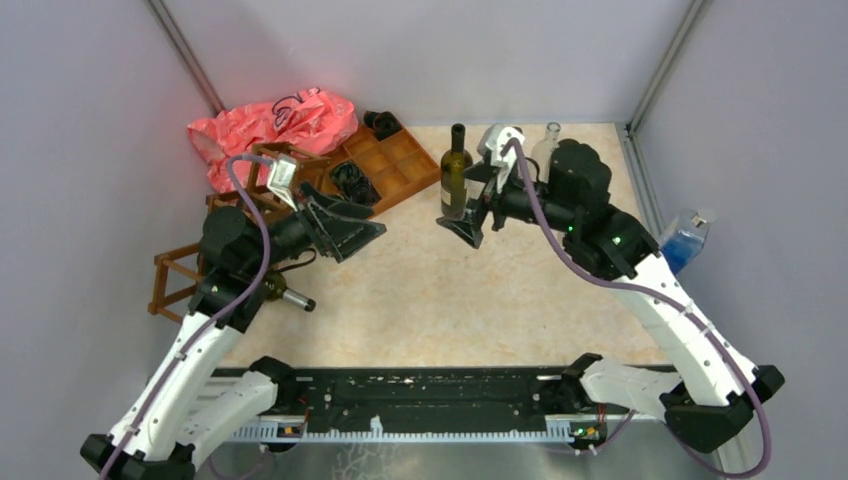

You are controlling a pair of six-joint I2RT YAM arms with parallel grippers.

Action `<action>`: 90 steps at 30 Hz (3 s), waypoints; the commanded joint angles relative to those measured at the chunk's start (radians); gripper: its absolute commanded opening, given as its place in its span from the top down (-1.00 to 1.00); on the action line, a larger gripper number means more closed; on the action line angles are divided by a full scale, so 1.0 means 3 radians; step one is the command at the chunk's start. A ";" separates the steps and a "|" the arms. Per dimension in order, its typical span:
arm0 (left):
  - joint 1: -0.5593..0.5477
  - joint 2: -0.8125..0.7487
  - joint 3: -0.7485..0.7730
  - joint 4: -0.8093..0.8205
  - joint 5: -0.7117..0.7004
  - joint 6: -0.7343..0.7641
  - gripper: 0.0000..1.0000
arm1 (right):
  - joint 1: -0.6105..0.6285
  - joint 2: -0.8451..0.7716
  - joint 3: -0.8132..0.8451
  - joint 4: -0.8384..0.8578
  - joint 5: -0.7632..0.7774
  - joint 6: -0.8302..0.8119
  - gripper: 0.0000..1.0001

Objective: Put the wine bottle on the wine rack
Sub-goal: Pick up the wine bottle from the center of the board.

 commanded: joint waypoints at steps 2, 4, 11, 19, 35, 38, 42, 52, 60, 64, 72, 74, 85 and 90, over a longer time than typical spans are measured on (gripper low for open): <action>-0.0542 -0.0048 -0.0217 0.0414 -0.0278 0.0013 -0.97 | -0.0174 -0.0332 -0.0128 0.0085 0.0172 0.0152 -0.97; -0.0806 -0.0053 -0.0392 0.0600 -0.0417 -0.0031 -0.97 | -0.0210 -0.0525 -0.0339 0.0237 0.0166 0.0184 -0.97; -0.1886 0.0072 -0.0747 0.0947 -0.1189 0.0389 -0.97 | -0.0624 -0.1019 -0.0836 0.0598 -0.0176 0.0818 -0.97; -0.2697 0.0642 -0.0993 0.2363 -0.1425 0.1048 -0.98 | -0.0807 -0.1210 -0.0820 0.0616 -0.0346 0.1388 -0.97; -0.2808 0.2838 0.0155 0.3846 -0.1604 0.0876 -0.97 | -0.0803 -0.1113 -0.0814 0.1578 -0.0386 0.2276 -0.97; -0.2800 0.3156 0.0199 0.4470 -0.1474 0.0829 -0.97 | -0.0803 -0.1005 -0.0548 0.1360 -0.0274 0.2174 -0.97; -0.2787 0.3384 0.0413 0.4699 -0.1445 0.0793 -0.97 | -0.0804 -0.0945 -0.0313 0.1308 -0.0107 0.2112 -0.97; -0.2504 0.3983 0.1244 0.4927 -0.1366 -0.0170 -0.97 | -0.0815 -0.0869 -0.0144 0.1490 0.0381 0.2248 -0.97; -0.2290 0.4707 0.2414 0.5155 -0.0894 -0.0831 -0.97 | -0.0814 -0.1114 -0.0210 0.1663 0.1142 0.2051 -0.97; -0.2298 0.4945 0.3027 0.4745 -0.0720 -0.0970 -0.97 | -0.0814 -0.1303 -0.0225 0.1639 0.1411 0.1940 -0.97; -0.2376 0.5092 0.3521 0.4216 -0.0553 -0.0813 -0.97 | -0.0811 -0.1673 -0.0482 0.1774 0.1699 0.1880 -0.97; -0.2412 0.5179 0.3704 0.4093 -0.0483 -0.0809 -0.97 | -0.0816 -0.1819 -0.0560 0.1761 0.1767 0.1856 -0.97; -0.2654 0.4976 0.3488 0.3543 -0.0291 -0.0413 -0.97 | -0.0814 -0.2815 -0.1310 0.1821 0.2070 0.2079 -0.97; -0.2690 0.4931 0.3324 0.3596 -0.0315 -0.0353 -0.97 | -0.0793 -0.2934 -0.1441 0.1824 0.2064 0.2113 -0.97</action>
